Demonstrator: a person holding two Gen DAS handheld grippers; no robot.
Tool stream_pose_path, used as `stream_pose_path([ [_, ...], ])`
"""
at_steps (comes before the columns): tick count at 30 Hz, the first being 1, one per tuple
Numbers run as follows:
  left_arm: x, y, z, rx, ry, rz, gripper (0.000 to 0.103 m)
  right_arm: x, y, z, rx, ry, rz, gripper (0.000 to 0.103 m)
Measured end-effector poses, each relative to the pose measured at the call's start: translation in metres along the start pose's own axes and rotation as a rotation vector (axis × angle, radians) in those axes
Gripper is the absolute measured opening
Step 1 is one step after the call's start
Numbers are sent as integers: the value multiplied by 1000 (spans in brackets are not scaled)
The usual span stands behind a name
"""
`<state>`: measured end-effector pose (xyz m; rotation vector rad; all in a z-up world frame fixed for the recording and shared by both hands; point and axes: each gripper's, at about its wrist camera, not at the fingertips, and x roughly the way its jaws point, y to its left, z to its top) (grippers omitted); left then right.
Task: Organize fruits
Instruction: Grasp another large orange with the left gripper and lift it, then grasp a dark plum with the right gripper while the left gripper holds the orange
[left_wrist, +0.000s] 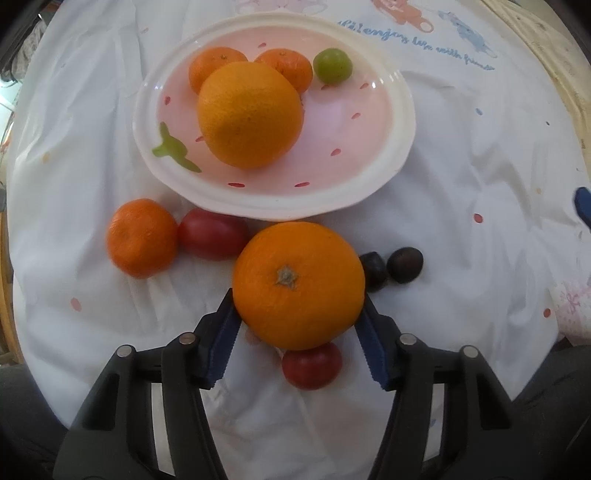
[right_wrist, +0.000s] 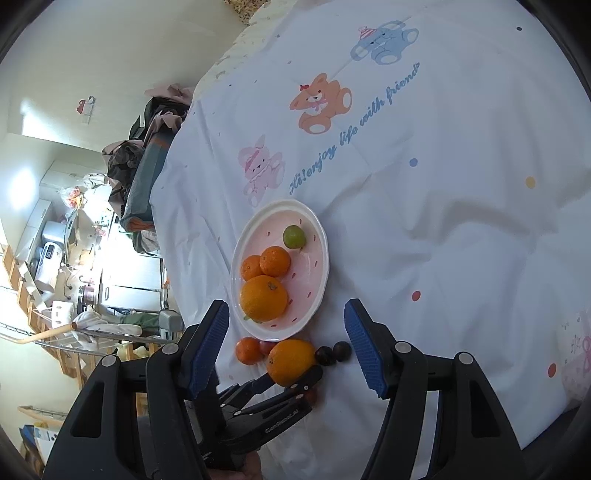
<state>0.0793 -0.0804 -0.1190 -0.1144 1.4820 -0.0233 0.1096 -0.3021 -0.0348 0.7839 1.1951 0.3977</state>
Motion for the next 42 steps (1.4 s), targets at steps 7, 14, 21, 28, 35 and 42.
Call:
stream_pose_path([
  [7, -51, 12, -15, 50, -58, -38, 56, 5, -4, -2, 13, 23, 0, 68],
  [14, -108, 43, -15, 90, -163, -20, 56, 12, -6, -7, 0, 39, -45, 68],
  [21, -107, 82, -12, 62, -218, 18, 56, 29, -2, -14, -56, 90, -122, 68],
  [28, -91, 99, -13, 31, -219, 6, 56, 49, 2, -25, -127, 159, -191, 60],
  [35, -80, 113, -6, -80, -177, -50, 56, 83, 4, -34, -201, 260, -283, 50],
  [42, -77, 113, -4, -86, -169, -45, 56, 115, 8, -46, -297, 311, -412, 34],
])
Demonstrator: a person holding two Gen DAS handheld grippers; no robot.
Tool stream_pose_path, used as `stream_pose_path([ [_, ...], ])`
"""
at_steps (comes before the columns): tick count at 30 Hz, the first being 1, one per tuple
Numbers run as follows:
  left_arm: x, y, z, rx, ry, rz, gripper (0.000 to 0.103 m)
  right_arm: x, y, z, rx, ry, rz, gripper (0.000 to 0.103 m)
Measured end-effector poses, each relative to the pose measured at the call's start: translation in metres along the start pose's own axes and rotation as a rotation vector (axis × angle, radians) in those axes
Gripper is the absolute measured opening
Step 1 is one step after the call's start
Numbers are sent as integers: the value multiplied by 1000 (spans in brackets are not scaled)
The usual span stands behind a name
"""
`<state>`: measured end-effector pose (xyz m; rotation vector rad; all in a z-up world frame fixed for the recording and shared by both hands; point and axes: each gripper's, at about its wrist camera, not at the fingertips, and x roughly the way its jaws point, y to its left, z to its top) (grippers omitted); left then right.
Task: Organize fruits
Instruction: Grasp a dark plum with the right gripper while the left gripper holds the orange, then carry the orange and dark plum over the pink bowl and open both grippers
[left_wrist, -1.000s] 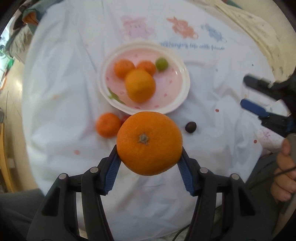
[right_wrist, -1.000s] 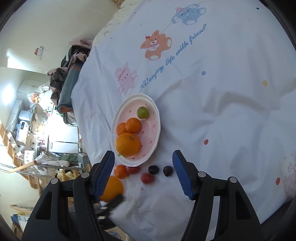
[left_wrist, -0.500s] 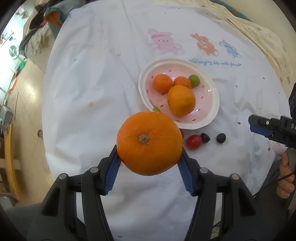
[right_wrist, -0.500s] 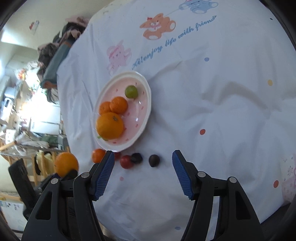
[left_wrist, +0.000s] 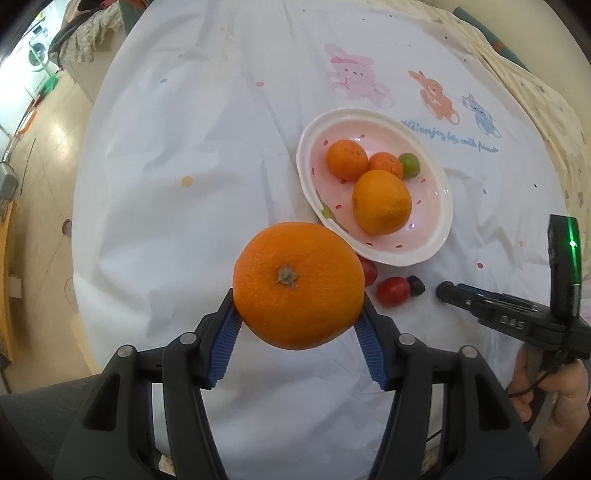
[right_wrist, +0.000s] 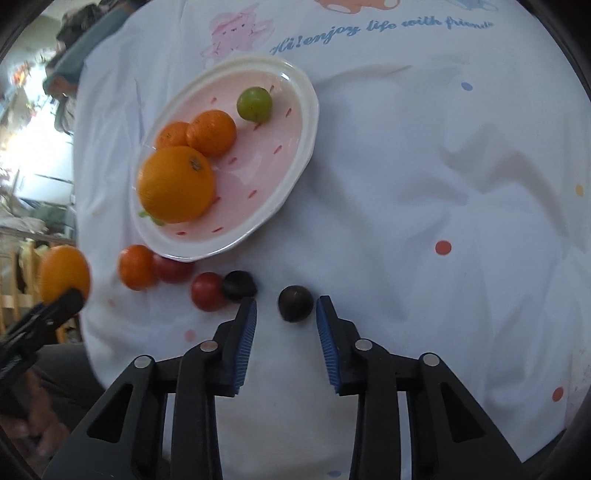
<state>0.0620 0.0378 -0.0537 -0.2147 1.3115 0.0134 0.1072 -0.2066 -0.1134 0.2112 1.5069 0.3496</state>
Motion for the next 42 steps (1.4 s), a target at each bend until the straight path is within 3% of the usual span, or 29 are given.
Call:
stream_pose_path([
  [5, 0, -4, -1, 9, -4, -4, 56, 10, 4, -4, -51, 14, -62, 25],
  [12, 0, -2, 1, 8, -14, 12, 56, 11, 12, -12, -134, -10, -135, 24],
  [19, 3, 7, -2, -14, -11, 26, 56, -6, 8, -16, -114, -43, -75, 24],
  [24, -3, 10, -2, -16, -52, 39, 56, -28, 5, -19, -84, -96, -20, 24],
  [33, -24, 12, 1, -20, -150, 67, 56, -87, 7, -21, -72, -291, 120, 24],
  [38, -50, 2, 21, -11, -197, 45, 56, -117, 22, -7, -80, -362, 186, 24],
  [42, -66, -9, 39, 28, -238, 48, 56, -127, 33, 16, -108, -385, 187, 24],
])
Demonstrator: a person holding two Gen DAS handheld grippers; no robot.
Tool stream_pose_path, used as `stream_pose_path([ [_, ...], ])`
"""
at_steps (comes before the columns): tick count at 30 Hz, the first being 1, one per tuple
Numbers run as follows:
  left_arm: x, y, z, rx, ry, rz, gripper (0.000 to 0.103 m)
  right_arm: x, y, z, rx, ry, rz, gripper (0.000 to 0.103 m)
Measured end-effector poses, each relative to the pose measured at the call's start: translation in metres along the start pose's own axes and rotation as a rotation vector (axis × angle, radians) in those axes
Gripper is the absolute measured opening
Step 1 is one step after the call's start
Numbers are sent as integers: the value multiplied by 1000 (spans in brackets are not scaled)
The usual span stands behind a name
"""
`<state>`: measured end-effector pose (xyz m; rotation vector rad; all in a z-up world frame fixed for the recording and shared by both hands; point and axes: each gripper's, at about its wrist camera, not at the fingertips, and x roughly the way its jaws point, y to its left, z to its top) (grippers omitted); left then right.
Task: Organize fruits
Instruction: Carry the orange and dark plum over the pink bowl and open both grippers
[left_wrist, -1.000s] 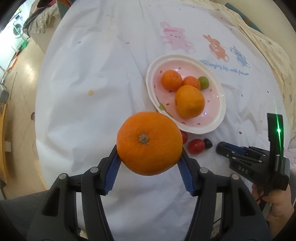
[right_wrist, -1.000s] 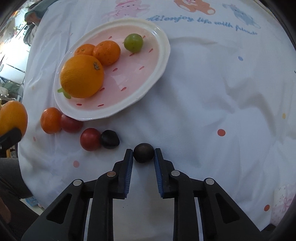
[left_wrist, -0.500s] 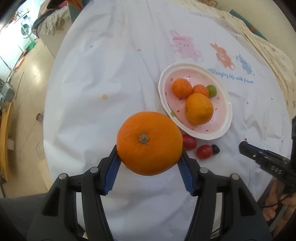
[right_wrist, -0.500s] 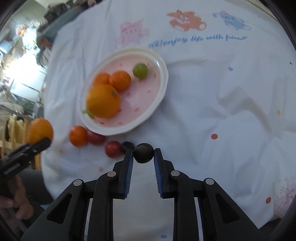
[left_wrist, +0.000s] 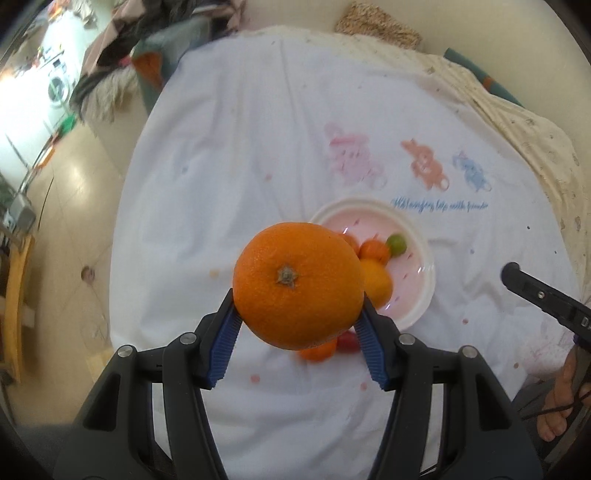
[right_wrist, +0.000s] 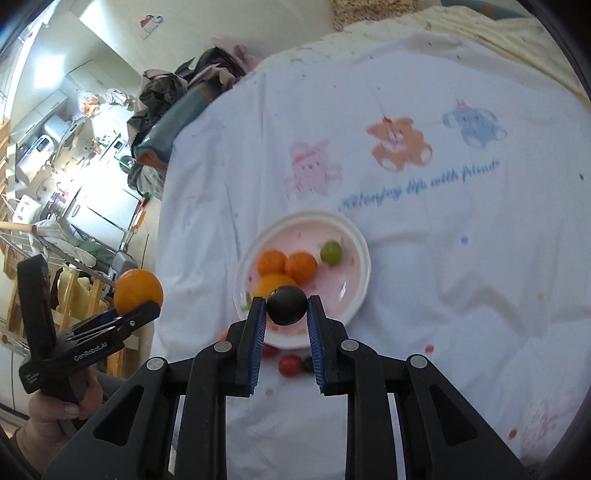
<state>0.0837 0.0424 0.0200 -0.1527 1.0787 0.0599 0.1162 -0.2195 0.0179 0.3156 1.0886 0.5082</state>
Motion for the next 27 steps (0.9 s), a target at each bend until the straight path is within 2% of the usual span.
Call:
stream_pose_path([
  [8, 11, -9, 49, 24, -13, 1, 56, 13, 9, 52, -43, -7, -7, 24],
  [14, 41, -20, 75, 39, 11, -5, 56, 39, 6, 76, -69, 17, -11, 24],
  [21, 85, -33, 84, 76, 65, 3, 56, 77, -21, 77, -46, 87, -4, 24],
  [27, 132, -38, 88, 138, 121, -78, 56, 102, -44, 69, 1, 151, 11, 24],
])
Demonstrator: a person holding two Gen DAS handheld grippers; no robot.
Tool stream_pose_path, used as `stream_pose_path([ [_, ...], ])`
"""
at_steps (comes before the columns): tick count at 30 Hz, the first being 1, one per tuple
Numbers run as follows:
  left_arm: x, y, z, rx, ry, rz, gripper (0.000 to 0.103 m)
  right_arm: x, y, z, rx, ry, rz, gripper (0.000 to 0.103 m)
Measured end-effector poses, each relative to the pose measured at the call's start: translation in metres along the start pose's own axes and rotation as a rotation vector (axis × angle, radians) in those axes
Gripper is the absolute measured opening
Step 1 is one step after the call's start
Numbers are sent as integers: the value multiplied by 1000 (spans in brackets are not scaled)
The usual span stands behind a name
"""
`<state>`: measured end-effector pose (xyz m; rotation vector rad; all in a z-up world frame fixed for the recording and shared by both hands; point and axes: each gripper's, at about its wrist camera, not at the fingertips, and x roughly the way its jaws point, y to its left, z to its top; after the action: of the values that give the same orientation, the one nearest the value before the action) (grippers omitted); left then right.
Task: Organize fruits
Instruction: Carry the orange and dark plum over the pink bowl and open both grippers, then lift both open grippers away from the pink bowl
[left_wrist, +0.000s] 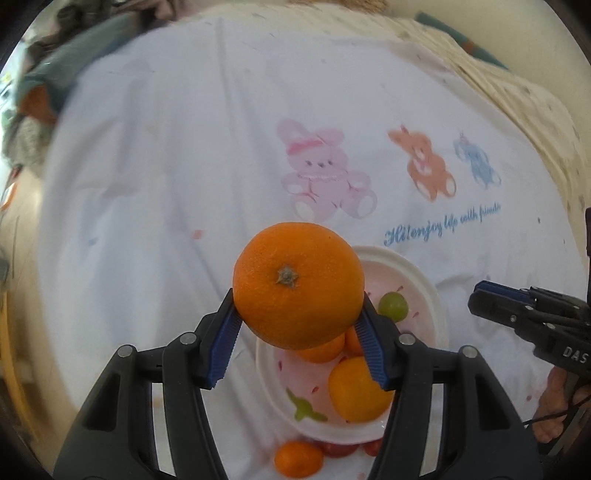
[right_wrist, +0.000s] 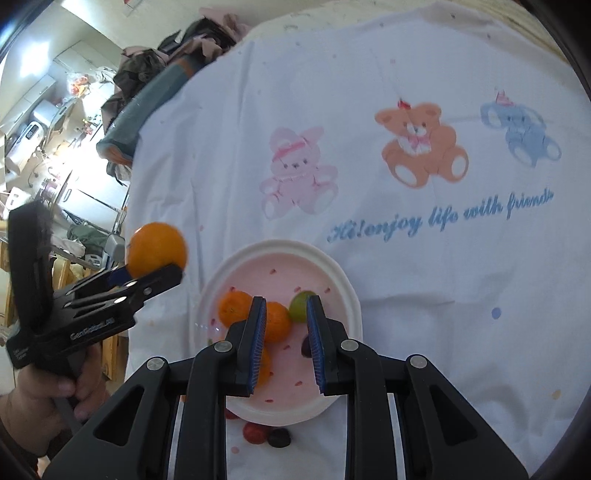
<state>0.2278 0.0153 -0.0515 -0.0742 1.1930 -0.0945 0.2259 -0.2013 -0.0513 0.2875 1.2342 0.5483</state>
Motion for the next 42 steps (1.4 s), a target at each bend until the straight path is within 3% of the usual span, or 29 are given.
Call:
stream_pose_path([
  [4, 22, 0, 2, -28, 55, -23, 56, 14, -9, -5, 21, 45, 3, 24],
  [7, 33, -9, 2, 6, 78, -32, 56, 21, -15, -8, 34, 70, -11, 24],
  [11, 47, -24, 3, 62, 94, -25, 56, 22, -23, -7, 66, 77, -17, 27],
  [15, 64, -27, 4, 45, 131, -40, 56, 18, -36, -5, 117, 59, -33, 29],
  [16, 67, -27, 3, 37, 136, -53, 56, 16, -39, -4, 126, 54, -44, 36],
  [17, 67, -28, 3, 39, 137, -62, 56, 14, -41, -4, 137, 47, -54, 53],
  [19, 69, -31, 2, 42, 144, -68, 57, 9, -45, -2, 164, 22, -50, 64],
  [23, 71, -34, 0, 43, 165, -58, 59, 2, -48, 1, 182, 1, -40, 64],
  [24, 71, -35, 0, 47, 164, -63, 64, 2, -48, 1, 183, 0, -37, 64],
  [25, 68, -35, 0, 47, 154, -64, 77, 2, -48, 1, 182, 2, -34, 64],
  [27, 60, -34, 0, 46, 121, -50, 89, 2, -47, 2, 179, 1, -32, 64],
  [42, -4, -28, -9, 29, 25, 0, 89, -24, -24, -10, 137, -38, -20, 64],
])
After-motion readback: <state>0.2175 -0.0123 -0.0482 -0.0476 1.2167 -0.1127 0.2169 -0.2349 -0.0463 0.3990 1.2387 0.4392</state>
